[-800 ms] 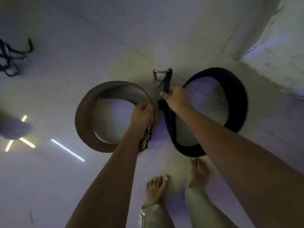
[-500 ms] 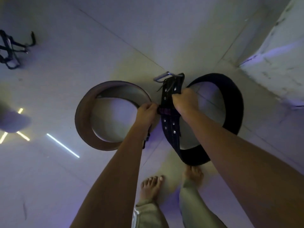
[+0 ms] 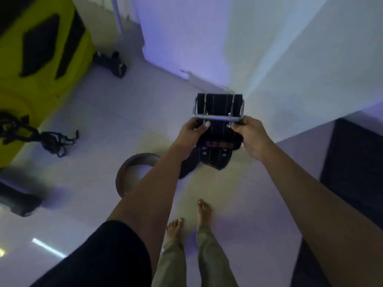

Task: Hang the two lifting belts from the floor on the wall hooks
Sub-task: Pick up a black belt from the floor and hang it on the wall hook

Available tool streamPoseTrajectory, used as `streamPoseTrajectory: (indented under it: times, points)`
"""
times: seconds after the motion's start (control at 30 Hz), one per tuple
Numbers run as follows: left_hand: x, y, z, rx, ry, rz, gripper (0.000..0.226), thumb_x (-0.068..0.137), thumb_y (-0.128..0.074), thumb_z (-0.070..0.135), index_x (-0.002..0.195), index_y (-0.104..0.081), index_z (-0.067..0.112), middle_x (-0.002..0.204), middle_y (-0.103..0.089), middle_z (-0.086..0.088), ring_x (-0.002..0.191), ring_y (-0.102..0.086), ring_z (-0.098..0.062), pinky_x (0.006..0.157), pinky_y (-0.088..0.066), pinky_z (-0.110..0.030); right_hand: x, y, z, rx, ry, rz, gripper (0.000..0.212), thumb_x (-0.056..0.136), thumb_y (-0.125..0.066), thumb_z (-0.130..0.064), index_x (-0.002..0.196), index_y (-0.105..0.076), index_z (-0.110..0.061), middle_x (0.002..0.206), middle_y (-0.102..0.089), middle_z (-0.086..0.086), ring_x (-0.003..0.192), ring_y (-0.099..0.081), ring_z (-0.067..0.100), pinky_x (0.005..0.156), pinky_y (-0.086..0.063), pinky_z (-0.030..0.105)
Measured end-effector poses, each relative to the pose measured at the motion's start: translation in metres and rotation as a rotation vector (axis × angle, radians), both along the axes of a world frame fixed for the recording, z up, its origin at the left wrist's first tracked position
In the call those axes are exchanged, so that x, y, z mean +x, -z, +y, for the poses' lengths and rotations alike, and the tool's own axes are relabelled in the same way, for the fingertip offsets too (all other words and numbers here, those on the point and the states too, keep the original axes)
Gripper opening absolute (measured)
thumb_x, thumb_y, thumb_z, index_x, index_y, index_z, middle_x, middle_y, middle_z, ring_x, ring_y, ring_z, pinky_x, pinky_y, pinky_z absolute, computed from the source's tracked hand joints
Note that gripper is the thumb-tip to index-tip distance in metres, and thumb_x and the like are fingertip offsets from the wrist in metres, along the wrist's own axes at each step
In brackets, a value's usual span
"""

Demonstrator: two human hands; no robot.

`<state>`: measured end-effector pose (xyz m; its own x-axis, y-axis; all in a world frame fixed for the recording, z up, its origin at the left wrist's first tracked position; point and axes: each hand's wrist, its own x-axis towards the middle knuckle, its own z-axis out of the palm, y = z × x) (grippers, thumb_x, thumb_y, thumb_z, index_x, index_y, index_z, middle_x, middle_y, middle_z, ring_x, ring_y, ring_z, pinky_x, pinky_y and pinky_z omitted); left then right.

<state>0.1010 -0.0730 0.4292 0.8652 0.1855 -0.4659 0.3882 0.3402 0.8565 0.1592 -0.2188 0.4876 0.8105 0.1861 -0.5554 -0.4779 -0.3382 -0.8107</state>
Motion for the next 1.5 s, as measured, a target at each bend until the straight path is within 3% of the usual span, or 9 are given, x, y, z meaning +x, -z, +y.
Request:
streamPoseTrajectory:
  times: [0.17, 0.33, 0.5, 0.6, 0.77, 0.97, 1.13, 1.27, 1.5]
  points:
    - [0.028, -0.166, -0.040, -0.027, 0.072, -0.259, 0.010, 0.092, -0.052, 0.005, 0.099, -0.058, 0.009, 0.092, -0.063, -0.003, 0.078, -0.065, -0.010, 0.066, -0.054, -0.020, -0.012, -0.154, -0.040, 0.121, 0.207, -0.225, 0.019, 0.092, -0.054, -0.007, 0.090, -0.062, -0.024, 0.094, -0.064, 0.004, 0.096, -0.059, 0.022, 0.087, -0.047, 0.039]
    - [0.051, -0.301, -0.074, 0.002, 0.144, -0.469, 0.012, 0.089, -0.056, 0.010, 0.099, -0.058, 0.004, 0.095, -0.061, -0.013, 0.089, -0.060, -0.026, 0.084, -0.052, -0.040, -0.018, -0.273, -0.064, 0.265, 0.417, -0.420, 0.017, 0.093, -0.055, -0.020, 0.109, -0.059, -0.024, 0.099, -0.065, 0.005, 0.088, -0.063, 0.018, 0.072, -0.052, 0.032]
    - [0.061, -0.396, -0.101, 0.025, 0.215, -0.620, 0.011, 0.086, -0.058, 0.013, 0.096, -0.059, 0.008, 0.095, -0.062, -0.012, 0.092, -0.060, -0.029, 0.090, -0.050, -0.048, -0.021, -0.351, -0.087, 0.388, 0.569, -0.558, 0.011, 0.090, -0.060, -0.019, 0.101, -0.062, -0.018, 0.088, -0.065, -0.002, 0.095, -0.062, 0.021, 0.094, -0.051, 0.043]
    - [0.065, -0.437, -0.120, 0.022, 0.240, -0.691, 0.015, 0.092, -0.054, 0.010, 0.105, -0.057, 0.004, 0.095, -0.063, -0.011, 0.089, -0.062, -0.026, 0.086, -0.053, -0.042, -0.018, -0.390, -0.103, 0.419, 0.601, -0.622, 0.007, 0.087, -0.063, -0.026, 0.087, -0.060, -0.020, 0.092, -0.065, 0.001, 0.093, -0.062, 0.021, 0.092, -0.052, 0.045]
    - [0.072, -0.497, -0.150, 0.008, 0.255, -0.787, 0.018, 0.093, -0.053, 0.010, 0.109, -0.056, 0.003, 0.095, -0.065, -0.010, 0.088, -0.065, -0.025, 0.077, -0.057, -0.034, -0.018, -0.430, -0.134, 0.481, 0.530, -0.596, 0.048, 0.078, -0.071, -0.037, 0.116, -0.058, -0.010, 0.113, -0.068, 0.009, 0.100, -0.064, 0.023, 0.085, -0.054, 0.045]
    - [0.083, -0.566, -0.181, 0.056, 0.271, -0.924, 0.032, 0.090, -0.058, 0.017, 0.116, -0.055, -0.001, 0.102, -0.067, -0.012, 0.090, -0.068, -0.022, 0.073, -0.057, -0.028, -0.002, -0.498, -0.163, 0.549, 0.579, -0.858, 0.038, 0.080, -0.071, -0.009, 0.115, -0.059, 0.001, 0.091, -0.068, 0.006, 0.084, -0.066, 0.021, 0.086, -0.056, 0.043]
    - [0.094, -0.597, -0.207, 0.141, 0.266, -1.006, 0.039, 0.089, -0.060, 0.029, 0.117, -0.057, 0.002, 0.109, -0.068, -0.013, 0.098, -0.068, -0.023, 0.077, -0.055, -0.028, 0.010, -0.562, -0.188, 0.574, 0.570, -0.980, 0.016, 0.077, -0.074, -0.013, 0.090, -0.063, -0.013, 0.089, -0.069, 0.006, 0.087, -0.067, 0.025, 0.089, -0.055, 0.050]
    - [0.099, -0.632, -0.226, 0.145, 0.117, -1.063, 0.038, 0.088, -0.061, 0.033, 0.110, -0.056, 0.002, 0.109, -0.067, -0.019, 0.099, -0.067, -0.030, 0.085, -0.056, -0.038, 0.015, -0.574, -0.203, 0.587, 0.485, -0.998, 0.038, 0.078, -0.074, -0.024, 0.112, -0.060, -0.013, 0.109, -0.069, 0.009, 0.099, -0.067, 0.025, 0.087, -0.056, 0.044]
    - [0.104, -0.643, -0.220, 0.138, 0.229, -1.152, 0.034, 0.089, -0.058, 0.033, 0.110, -0.061, 0.005, 0.104, -0.070, -0.013, 0.093, -0.069, -0.025, 0.078, -0.056, -0.032, 0.022, -0.610, -0.195, 0.712, 0.591, -1.013, 0.008, 0.081, -0.070, -0.021, 0.079, -0.064, -0.025, 0.088, -0.065, -0.003, 0.093, -0.059, 0.021, 0.071, -0.051, 0.034]
